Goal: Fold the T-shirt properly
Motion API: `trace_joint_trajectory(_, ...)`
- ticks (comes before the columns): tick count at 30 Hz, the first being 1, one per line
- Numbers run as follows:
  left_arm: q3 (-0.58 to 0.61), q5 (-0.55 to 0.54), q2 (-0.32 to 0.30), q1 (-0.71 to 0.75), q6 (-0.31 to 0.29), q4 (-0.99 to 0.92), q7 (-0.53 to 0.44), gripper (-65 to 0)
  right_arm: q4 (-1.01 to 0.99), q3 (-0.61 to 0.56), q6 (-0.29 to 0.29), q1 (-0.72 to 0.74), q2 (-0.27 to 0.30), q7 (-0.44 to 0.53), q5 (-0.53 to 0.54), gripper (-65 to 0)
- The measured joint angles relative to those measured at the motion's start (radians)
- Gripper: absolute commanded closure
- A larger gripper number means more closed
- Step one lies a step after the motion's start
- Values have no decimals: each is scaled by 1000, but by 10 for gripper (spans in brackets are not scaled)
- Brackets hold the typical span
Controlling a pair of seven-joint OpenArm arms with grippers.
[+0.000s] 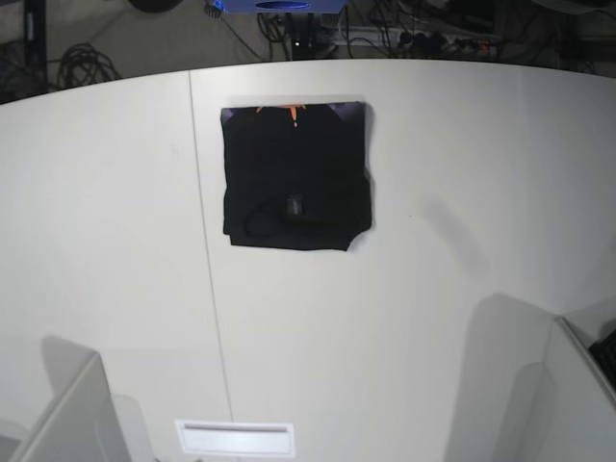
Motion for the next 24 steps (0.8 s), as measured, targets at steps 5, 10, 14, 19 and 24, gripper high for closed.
trace_joint_trajectory(5,0,0,24,-125,-2,-201,4,0,-65,-20,-182,56,-38,105,2,0)
trace_joint_trajectory(10,0,0,19,-222,0,-266,-2,0,-76,-20,-275,63,-71,128,-2,0)
trace_joint_trajectory(14,0,-2,23,-259,0,-267,0,0,-115,-15,-357,90,-73,130,-2,0)
trace_joint_trajectory(19,0,0,22,-281,0,-269,8,0,-116,-15,-358,115,-85,183,-1,0)
trace_joint_trajectory(24,0,0,53,-311,0,-268,4,0,-116,-15,-358,117,-89,263,-1,0)
